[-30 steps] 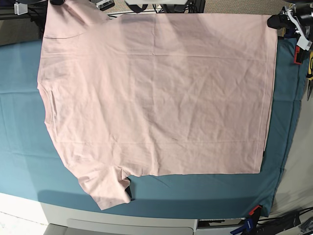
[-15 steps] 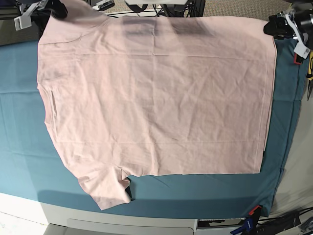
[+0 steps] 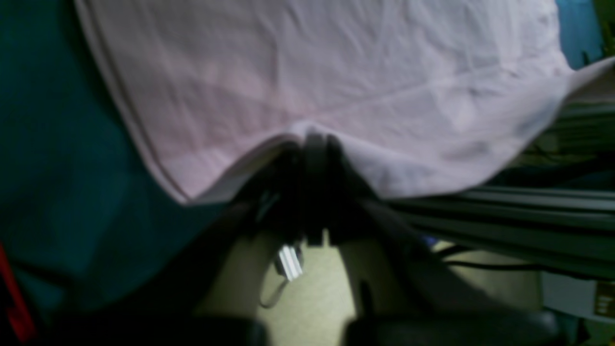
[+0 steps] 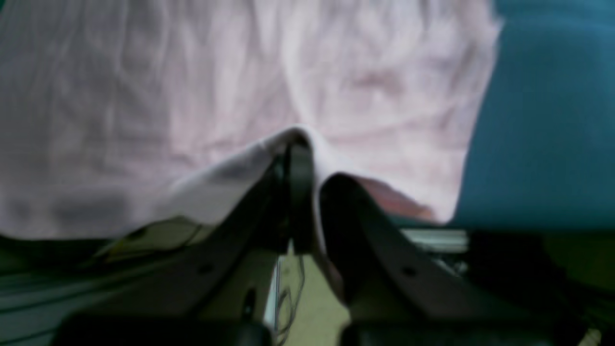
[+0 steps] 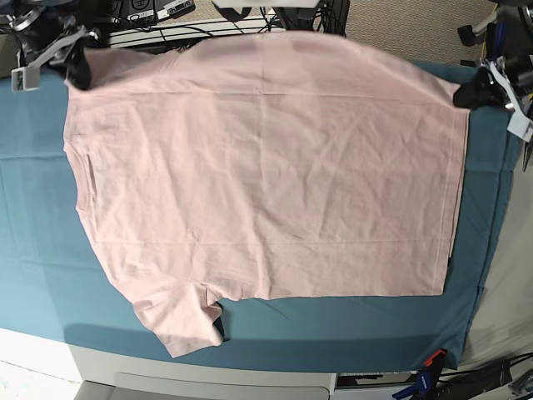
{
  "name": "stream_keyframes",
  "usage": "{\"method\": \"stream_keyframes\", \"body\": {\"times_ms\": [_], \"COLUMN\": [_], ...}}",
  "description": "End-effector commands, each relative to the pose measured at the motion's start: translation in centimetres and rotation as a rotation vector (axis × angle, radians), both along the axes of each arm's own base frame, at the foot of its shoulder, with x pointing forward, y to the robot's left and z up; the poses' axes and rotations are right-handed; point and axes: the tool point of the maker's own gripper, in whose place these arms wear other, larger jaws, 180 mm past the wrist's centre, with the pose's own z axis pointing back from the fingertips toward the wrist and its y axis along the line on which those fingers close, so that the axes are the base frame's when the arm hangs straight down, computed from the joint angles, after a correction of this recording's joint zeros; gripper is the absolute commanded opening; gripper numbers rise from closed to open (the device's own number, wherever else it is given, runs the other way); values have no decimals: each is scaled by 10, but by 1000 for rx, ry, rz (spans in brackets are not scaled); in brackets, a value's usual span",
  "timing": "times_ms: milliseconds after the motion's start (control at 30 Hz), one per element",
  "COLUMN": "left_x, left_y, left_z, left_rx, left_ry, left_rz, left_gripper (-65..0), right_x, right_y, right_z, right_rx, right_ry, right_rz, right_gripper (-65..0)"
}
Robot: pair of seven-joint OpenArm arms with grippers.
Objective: Fold the T-shirt properly
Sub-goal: 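Lower the held edge back over the shirt, folding a strip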
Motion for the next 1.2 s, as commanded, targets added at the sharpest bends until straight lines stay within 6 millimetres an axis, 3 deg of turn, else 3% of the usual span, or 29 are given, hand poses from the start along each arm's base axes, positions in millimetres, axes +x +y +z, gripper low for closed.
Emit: {"method": "stream_keyframes", "body": {"times_ms": [0,100,200,400,833,1167], "left_x": [10,18,25,32,43,48], "left_y": [2,2,5,6,13,13], "left_z": [13,18,19,21,22,22], "left_rx": [-3,-2,18,30,80,93], "left_ry": [-53,-80,-102,-123,-158,-170], "left_rz": [-4,-4,6,11,31,27], "left_gripper": [-650,-650,-650,-650,-650,-650], "right_x": [8,19,27,54,117,143], "right_y": [-5,-13,-13,2,30,41], "right_z": [11,11,-4,-29,-29,-29], "right_rx": [-21,-26,9,135,41,-91], "right_ry": [-52,-79,-63,-75,-144,-142], "right_rz": [-1,-12,-8,12,118,213], "right_gripper": [-650,-650,-650,-650,-650,-650]}}
